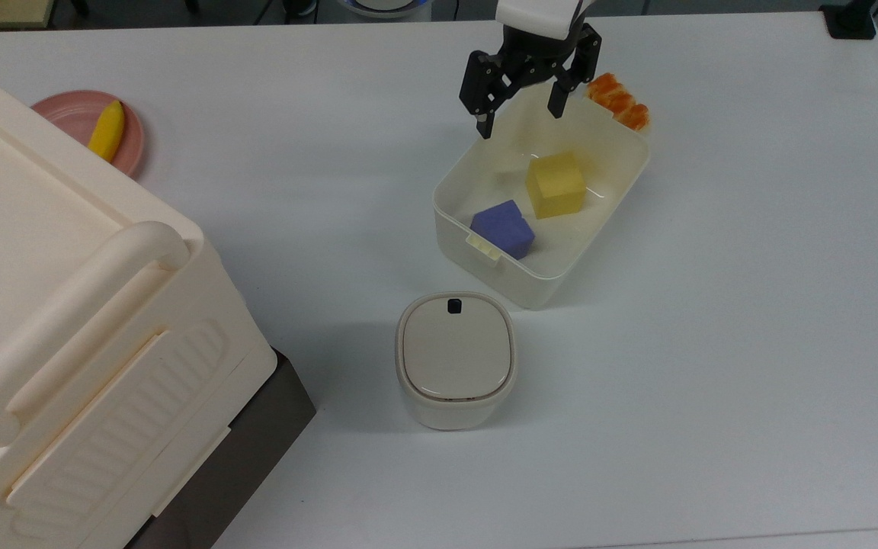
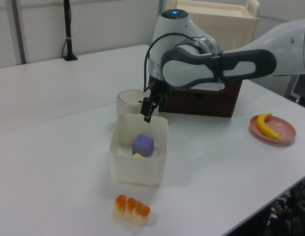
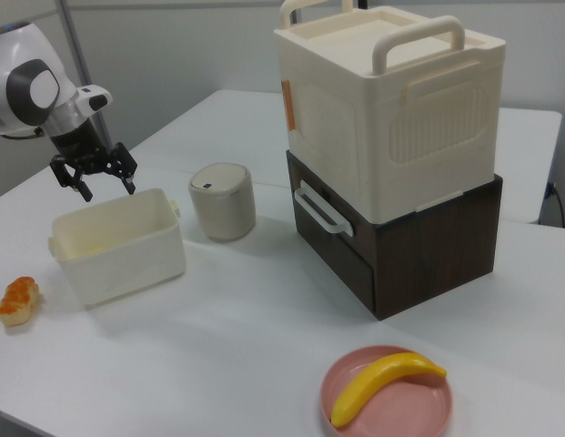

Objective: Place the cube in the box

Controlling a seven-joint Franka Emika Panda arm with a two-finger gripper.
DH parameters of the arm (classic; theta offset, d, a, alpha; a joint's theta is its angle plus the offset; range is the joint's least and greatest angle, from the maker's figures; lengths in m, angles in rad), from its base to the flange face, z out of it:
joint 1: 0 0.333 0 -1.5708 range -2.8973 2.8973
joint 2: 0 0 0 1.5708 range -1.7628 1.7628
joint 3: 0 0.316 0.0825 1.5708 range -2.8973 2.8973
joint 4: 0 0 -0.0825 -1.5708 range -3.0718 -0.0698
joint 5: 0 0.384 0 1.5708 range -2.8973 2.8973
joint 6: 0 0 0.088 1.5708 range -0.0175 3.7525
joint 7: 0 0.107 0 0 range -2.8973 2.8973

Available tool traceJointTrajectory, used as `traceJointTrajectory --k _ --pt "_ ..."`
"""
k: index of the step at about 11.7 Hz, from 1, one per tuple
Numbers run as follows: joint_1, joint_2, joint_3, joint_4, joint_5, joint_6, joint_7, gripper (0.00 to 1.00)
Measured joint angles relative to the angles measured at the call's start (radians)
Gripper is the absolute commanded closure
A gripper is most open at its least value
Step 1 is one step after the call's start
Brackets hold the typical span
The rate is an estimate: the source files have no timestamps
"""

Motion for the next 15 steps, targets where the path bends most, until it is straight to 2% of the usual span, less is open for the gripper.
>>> traceJointTrajectory --k 2,4,5,7,9,10,12,15 --pt "-0.004 -0.007 0.0 0.004 0.0 -0.001 0.005 0.0" --pt "-0.048 -0.051 -0.004 0.024 0.0 -0.073 0.028 0.0" --pt "-0.092 -0.08 -0.003 0.048 0.0 -0.141 0.05 0.0" --pt "-0.253 -0.12 0.042 0.093 0.031 -0.238 0.105 0.0" --pt "-0.384 -0.129 0.058 0.109 0.07 -0.257 0.22 0.0" --pt "-0.422 -0.126 0.059 0.109 0.077 -0.257 0.237 0.0" --pt "-0.458 -0.106 0.063 0.109 0.08 -0.258 0.238 0.0" --pt "-0.473 -0.088 0.065 0.111 0.119 -0.258 0.238 0.0"
